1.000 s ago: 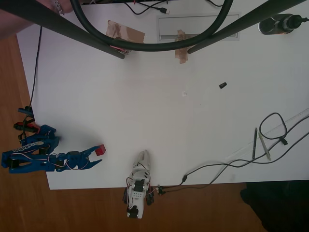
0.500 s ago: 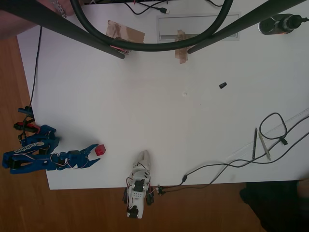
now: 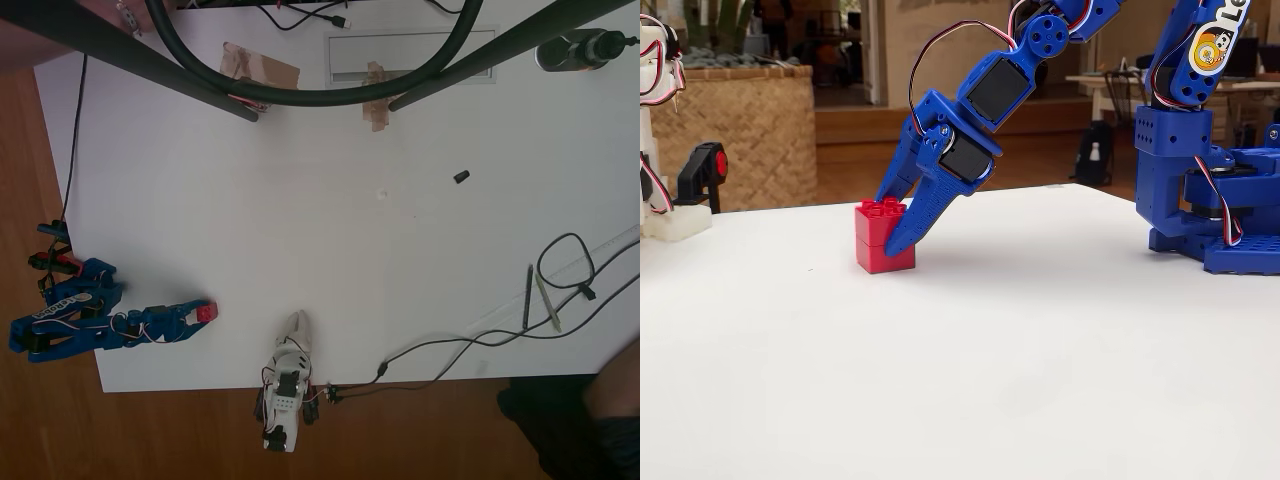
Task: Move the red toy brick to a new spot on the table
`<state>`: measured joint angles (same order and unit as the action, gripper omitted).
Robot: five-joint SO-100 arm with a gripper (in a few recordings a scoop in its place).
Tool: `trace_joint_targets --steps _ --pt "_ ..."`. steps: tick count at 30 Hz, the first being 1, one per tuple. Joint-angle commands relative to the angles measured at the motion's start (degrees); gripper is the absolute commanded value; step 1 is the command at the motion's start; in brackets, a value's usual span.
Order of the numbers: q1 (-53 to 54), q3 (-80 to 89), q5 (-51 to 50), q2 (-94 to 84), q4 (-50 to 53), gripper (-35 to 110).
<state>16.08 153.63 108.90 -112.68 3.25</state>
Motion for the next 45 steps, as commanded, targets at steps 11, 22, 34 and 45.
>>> trace_joint_targets --steps 11,22,34,45 --pt "-10.02 -22.15 -10.55 -1.93 19.51 1" --pt "-15.73 -46.76 -12.92 16.35 23.29 0" --pt "-17.67 -75.50 -14.41 39.55 28.83 0" --pt "-20.83 -95.71 -24.43 53.79 29.09 0"
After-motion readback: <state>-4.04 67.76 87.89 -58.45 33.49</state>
